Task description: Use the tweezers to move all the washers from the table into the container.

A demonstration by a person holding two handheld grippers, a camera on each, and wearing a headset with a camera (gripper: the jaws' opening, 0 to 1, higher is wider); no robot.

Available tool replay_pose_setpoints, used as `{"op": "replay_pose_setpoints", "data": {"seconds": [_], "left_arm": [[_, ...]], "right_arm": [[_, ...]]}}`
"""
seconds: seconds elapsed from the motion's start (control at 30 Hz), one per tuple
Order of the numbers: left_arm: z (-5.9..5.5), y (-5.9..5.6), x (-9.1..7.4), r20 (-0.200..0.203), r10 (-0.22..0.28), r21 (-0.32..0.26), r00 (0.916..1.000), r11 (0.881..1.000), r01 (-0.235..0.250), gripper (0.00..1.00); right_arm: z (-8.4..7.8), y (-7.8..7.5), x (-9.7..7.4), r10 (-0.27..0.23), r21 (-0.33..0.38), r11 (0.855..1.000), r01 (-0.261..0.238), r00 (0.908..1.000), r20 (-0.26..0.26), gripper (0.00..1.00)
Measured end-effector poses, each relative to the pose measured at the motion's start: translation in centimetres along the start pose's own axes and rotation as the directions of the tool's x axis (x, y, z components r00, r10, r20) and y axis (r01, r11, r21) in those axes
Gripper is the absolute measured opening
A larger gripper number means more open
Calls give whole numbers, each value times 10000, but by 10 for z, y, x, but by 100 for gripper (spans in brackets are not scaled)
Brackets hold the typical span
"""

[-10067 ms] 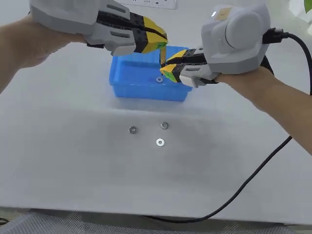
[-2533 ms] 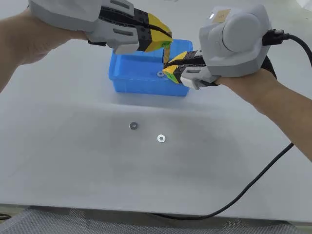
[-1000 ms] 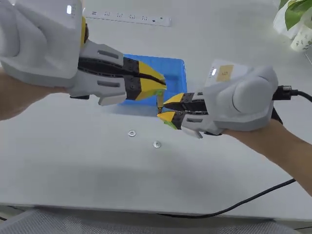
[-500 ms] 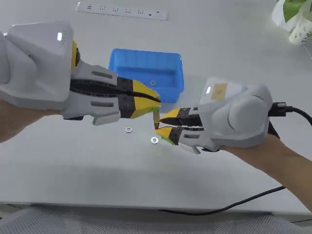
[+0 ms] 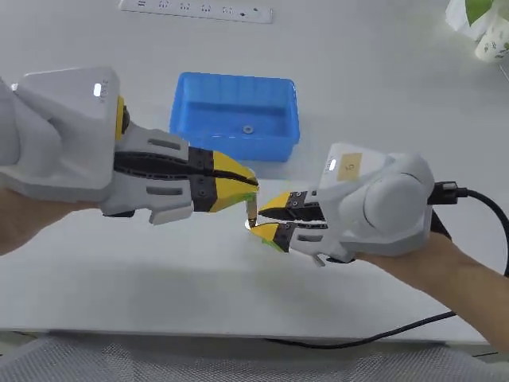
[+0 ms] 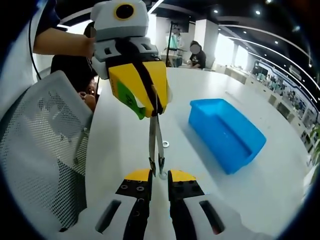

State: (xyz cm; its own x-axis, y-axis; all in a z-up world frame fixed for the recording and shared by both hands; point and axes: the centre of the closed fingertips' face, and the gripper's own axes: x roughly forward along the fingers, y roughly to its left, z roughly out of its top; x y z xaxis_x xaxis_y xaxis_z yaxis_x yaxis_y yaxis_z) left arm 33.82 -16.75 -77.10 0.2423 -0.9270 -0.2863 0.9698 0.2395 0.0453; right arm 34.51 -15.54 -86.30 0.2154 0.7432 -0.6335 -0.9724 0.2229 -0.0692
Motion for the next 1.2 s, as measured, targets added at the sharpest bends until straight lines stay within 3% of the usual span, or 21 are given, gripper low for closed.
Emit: {"op": "replay_pose_setpoints", "data": {"seconds": [0.53, 0.7, 1.07, 1.13, 1.2], "left_arm": [[-2, 4, 3, -24, 85, 99, 10000, 9999, -85, 4], [-7, 4, 4, -206, 41, 58, 9998, 10000, -40, 4], [-8, 3, 1, -112, 55, -67, 9999, 10000, -56, 4], [-8, 3, 2, -117, 23, -56, 9999, 10000, -23, 4], [-8, 2, 2, -145, -7, -42, 9999, 10000, 6, 4]], "right_arm": [[-6, 3, 1, 101, 57, 9999, -101, 9998, -141, 13], [-6, 4, 1, 114, 70, 9999, -113, 9998, -152, 13], [-3, 4, 5, 207, 189, 9996, -206, 9998, -39, 16], [-5, 4, 9, 383, 250, 9990, -379, 9991, -162, 17], [-8, 2, 13, 401, -134, 9991, -406, 9984, -400, 17]]}}
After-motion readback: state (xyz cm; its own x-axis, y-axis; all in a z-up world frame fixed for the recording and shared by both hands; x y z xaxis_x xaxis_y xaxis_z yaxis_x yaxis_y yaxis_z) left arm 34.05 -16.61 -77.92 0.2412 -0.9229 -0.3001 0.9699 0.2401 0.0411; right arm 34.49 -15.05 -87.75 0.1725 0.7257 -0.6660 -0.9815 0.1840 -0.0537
